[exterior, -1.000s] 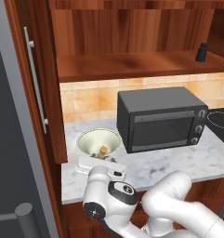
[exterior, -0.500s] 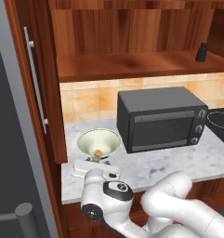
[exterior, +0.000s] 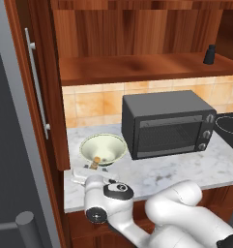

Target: Retrieve the bottle and the shaker from the cabinet and place them next to the mixing bowl on the counter. Then add garlic from the fridge to the mixing bowl.

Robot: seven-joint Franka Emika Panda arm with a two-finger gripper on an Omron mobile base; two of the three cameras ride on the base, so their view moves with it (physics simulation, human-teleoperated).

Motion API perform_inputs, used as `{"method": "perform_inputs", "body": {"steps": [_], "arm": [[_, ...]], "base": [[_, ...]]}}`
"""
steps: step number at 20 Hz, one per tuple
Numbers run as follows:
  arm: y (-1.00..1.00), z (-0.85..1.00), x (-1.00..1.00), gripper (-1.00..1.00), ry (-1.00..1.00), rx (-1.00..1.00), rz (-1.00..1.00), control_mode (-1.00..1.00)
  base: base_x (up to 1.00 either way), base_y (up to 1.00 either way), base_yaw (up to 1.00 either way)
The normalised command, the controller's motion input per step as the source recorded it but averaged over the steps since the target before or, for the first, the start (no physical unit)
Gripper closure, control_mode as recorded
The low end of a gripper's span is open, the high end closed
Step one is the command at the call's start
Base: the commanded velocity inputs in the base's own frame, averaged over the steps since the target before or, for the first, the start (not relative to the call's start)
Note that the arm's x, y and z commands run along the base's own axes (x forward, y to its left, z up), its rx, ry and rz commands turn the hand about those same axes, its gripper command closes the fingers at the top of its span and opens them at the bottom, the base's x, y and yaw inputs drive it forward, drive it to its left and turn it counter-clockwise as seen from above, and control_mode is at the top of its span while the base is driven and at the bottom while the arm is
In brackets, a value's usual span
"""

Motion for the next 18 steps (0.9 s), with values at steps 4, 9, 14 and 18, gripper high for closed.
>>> {"method": "perform_inputs", "body": {"steps": [4,9,14,18], "arm": [[0.23,-0.01,0.13,1.00,0.00,0.00,0.00,-1.00],[0.03,0.00,0.01,1.00,-0.01,-0.09,-0.06,-1.00],[0.00,-0.05,0.17,1.00,-0.07,-0.08,-0.05,-1.00],[0.00,-0.22,0.43,1.00,-0.01,0.00,0.00,-1.00]], "base": [[0.00,0.00,0.00],[0.00,0.00,0.00],[0.00,0.00,0.00],[0.00,0.00,0.00]]}}
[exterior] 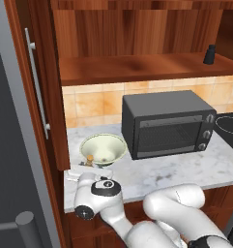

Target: Retrieve the bottle and the shaker from the cabinet and place them next to the mixing bowl on the counter. Then add garlic from the fridge to the mixing bowl.

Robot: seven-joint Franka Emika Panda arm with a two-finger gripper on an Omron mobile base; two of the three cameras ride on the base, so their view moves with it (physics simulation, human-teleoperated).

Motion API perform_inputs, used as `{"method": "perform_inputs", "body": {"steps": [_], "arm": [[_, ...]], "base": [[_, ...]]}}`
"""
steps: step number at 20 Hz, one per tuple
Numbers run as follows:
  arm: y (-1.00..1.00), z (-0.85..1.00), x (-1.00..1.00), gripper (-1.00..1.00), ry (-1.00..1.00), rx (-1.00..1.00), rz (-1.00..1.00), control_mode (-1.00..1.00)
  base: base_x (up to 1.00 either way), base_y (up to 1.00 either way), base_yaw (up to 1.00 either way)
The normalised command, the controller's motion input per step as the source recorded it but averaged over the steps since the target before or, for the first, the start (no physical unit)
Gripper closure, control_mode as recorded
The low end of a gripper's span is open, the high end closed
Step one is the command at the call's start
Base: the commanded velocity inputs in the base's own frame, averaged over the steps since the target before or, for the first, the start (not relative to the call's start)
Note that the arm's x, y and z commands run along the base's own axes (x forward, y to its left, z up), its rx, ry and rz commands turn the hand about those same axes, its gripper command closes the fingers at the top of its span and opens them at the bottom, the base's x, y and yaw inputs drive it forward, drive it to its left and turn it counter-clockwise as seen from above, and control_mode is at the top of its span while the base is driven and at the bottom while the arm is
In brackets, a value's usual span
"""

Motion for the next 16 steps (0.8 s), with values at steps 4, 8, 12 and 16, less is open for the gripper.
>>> {"method": "perform_inputs", "body": {"steps": [4,8,12,16], "arm": [[0.00,-0.41,0.40,1.00,0.00,0.00,0.00,-1.00],[0.00,-0.49,0.04,1.00,0.00,0.00,0.00,-1.00],[0.01,-0.43,0.04,1.00,0.00,0.00,0.00,-1.00],[0.04,-0.38,0.05,1.00,0.00,0.00,0.00,-1.00]], "base": [[0.00,0.00,0.00],[0.00,0.00,0.00],[0.00,0.00,0.00],[0.00,0.00,0.00]]}}
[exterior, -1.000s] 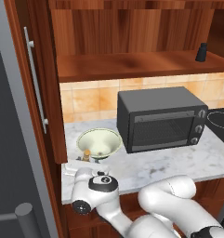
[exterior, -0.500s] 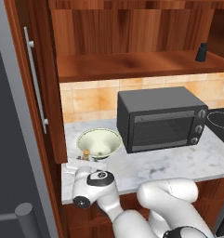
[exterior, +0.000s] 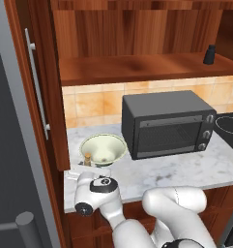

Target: Retrieve the bottle and the shaker from the cabinet and place them next to the mixing bowl on the counter. Then add garlic from the fridge to the mixing bowl.

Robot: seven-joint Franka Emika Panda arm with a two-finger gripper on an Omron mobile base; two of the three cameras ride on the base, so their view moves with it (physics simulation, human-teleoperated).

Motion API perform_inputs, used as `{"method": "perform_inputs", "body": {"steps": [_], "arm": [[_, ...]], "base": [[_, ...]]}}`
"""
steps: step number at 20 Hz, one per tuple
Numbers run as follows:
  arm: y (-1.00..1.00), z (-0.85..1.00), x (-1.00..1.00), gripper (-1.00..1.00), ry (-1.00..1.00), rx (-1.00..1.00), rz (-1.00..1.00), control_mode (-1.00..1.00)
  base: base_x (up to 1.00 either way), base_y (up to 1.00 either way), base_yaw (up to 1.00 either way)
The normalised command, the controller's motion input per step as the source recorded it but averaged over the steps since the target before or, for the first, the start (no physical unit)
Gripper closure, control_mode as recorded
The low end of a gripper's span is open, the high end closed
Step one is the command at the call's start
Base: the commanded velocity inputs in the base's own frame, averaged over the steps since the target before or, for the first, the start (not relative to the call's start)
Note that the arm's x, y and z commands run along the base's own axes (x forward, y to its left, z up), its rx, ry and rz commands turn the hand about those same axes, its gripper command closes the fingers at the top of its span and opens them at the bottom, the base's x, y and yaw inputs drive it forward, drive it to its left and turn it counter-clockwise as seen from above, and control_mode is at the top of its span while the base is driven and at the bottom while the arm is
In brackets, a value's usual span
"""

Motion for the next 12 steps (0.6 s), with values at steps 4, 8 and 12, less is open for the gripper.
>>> {"method": "perform_inputs", "body": {"steps": [4,8,12], "arm": [[0.15,-0.29,0.00,-1.00,0.00,0.00,0.00,-1.00],[0.11,-0.09,0.00,-1.00,0.00,0.00,-0.01,-1.00],[0.13,0.00,-0.19,-1.00,0.00,0.00,0.00,-1.00]], "base": [[0.00,0.00,0.00],[0.00,0.00,0.00],[0.00,0.00,0.00]]}}
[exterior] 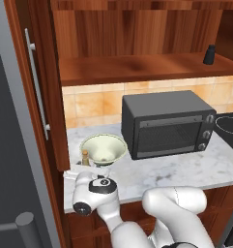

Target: Retrieve the bottle and the shaker from the cabinet and place them next to the mixing bowl on the counter. Then add garlic from the fridge to the mixing bowl.

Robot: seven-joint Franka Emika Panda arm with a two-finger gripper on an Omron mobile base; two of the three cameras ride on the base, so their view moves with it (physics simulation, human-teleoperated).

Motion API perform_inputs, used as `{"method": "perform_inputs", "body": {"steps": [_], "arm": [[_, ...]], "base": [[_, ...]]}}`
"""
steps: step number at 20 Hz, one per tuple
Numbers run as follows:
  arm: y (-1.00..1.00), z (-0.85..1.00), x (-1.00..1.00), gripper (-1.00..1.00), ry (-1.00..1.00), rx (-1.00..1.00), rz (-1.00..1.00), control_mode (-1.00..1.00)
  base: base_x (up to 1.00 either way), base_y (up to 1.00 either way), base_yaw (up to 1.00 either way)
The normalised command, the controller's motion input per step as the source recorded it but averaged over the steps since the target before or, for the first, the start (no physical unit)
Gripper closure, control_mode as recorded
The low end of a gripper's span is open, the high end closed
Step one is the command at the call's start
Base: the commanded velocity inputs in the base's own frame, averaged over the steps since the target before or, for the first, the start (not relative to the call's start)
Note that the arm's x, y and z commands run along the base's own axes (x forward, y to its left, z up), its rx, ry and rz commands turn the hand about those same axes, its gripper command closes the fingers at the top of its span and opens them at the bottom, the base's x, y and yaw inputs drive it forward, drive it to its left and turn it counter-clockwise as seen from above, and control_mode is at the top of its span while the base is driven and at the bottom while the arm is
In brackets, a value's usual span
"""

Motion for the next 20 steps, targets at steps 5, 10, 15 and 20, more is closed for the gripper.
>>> {"method": "perform_inputs", "body": {"steps": [5,10,15,20], "arm": [[0.25,0.00,-0.36,-1.00,0.00,0.00,-0.01,-1.00],[0.31,0.00,-0.28,-1.00,0.00,0.00,0.00,-1.00],[0.11,0.23,-0.22,-1.00,0.00,0.00,0.00,-1.00],[-0.09,0.37,-0.48,-1.00,0.01,0.00,-0.02,-1.00]], "base": [[0.00,0.00,0.00],[0.00,0.00,0.00],[0.00,0.00,0.00],[0.00,0.00,0.00]]}}
